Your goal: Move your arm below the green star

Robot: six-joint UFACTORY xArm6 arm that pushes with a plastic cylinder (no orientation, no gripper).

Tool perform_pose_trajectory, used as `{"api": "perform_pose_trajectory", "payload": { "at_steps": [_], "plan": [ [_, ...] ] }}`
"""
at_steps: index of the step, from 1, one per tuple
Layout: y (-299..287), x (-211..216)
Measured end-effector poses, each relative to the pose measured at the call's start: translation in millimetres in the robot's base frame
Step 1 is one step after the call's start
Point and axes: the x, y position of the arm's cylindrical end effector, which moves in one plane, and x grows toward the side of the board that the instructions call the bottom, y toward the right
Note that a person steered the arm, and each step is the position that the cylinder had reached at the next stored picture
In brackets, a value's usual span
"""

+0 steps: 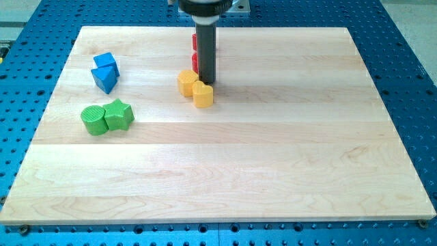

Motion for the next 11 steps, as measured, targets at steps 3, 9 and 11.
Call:
{"api": "perform_pose_trajectory", "payload": {
  "at_steps": [3,9,11],
  "plan": [
    [9.6,-13.1],
    [-109.3,26.1],
    [-96.1,171.1]
  ]
}}
